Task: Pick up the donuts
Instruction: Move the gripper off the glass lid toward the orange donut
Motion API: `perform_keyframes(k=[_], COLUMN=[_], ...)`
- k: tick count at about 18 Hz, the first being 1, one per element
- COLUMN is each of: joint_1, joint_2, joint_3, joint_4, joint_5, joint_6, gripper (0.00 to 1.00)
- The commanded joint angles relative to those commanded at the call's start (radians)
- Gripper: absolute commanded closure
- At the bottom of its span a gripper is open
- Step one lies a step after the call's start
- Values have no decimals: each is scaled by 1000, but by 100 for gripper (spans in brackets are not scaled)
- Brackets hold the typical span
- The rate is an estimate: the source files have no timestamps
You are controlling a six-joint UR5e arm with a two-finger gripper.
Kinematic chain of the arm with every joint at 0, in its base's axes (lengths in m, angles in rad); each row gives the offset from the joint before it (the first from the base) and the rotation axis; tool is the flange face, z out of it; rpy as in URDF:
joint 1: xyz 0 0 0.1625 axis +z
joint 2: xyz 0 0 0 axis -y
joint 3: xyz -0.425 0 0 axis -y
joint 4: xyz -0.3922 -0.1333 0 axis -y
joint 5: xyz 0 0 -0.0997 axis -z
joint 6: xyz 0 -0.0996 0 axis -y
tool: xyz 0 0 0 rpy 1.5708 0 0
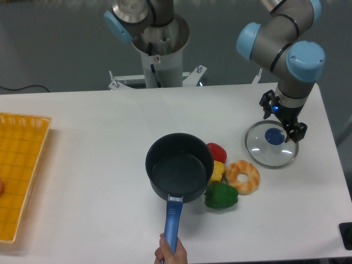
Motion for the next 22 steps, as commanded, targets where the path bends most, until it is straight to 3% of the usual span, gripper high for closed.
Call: perform_keyframes(k=[8,12,15,22], joint_1=[-77,-92,-89,-91], joint_2=[-89,-132,-144,-184], joint_3=[63,60,58,51], joint_4=[9,97,101,189], joint_5=[-9,-38,-119,-124], joint_6=[-334,-466,-549,-617], gripper=[0,0,0,0])
